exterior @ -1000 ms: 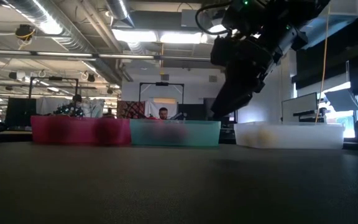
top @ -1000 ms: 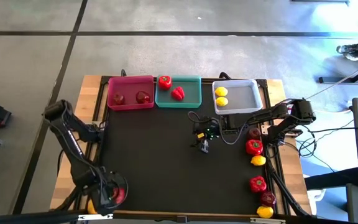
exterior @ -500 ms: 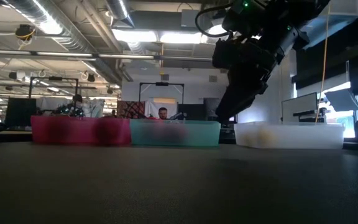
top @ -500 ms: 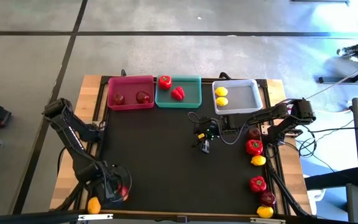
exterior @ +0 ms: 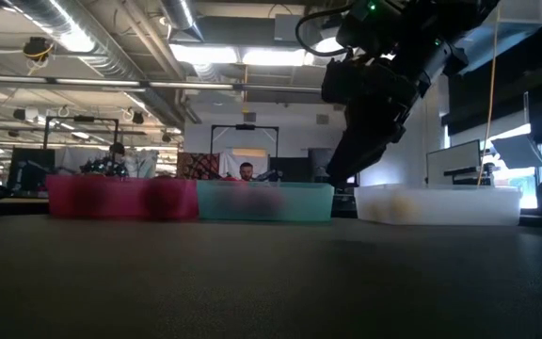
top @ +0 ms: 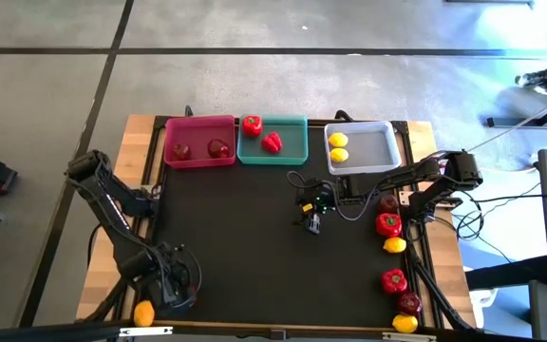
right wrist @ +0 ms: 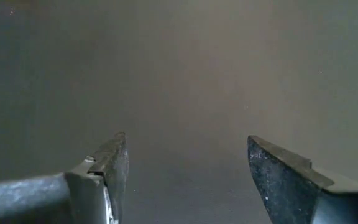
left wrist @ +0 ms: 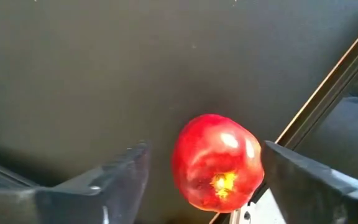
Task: Sort produce into baskets
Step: Put the apple into the pink bin
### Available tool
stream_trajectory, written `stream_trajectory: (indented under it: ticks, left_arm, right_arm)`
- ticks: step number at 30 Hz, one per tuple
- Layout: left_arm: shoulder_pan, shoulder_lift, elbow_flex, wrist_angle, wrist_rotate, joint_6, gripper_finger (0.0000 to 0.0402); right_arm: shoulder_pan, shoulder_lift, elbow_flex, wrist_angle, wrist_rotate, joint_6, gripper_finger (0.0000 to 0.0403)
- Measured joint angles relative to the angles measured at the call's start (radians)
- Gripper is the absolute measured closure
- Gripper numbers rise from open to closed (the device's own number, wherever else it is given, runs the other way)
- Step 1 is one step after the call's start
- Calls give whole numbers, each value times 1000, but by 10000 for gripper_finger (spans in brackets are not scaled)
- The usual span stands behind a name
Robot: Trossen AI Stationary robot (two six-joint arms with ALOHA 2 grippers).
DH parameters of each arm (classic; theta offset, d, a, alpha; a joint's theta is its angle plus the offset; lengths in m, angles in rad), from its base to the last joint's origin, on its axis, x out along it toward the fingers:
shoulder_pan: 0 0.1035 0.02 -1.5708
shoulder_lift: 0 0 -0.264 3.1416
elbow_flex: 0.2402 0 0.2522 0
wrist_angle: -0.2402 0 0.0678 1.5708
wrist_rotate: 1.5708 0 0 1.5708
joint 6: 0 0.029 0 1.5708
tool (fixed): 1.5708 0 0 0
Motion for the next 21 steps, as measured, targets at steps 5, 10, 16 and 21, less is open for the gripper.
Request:
stream_trajectory:
  ticks: [5, 10, 16, 21]
  left_arm:
    - [-1, 0, 0, 4, -2, 8, 75]
    - [-2, 0, -1, 34, -1, 36, 78]
    - [-21, 14, -1, 115, 10, 171, 81]
    - [-43, 70, -1, 114, 56, 221, 82]
  right_arm:
    - [-1, 0, 0, 1, 0, 0, 143]
    - [-1, 0, 0, 4, 0, 0, 143]
    - [-1, 0, 0, 5, 0, -1, 143]
    - [-1, 0, 0, 8, 3, -2, 143]
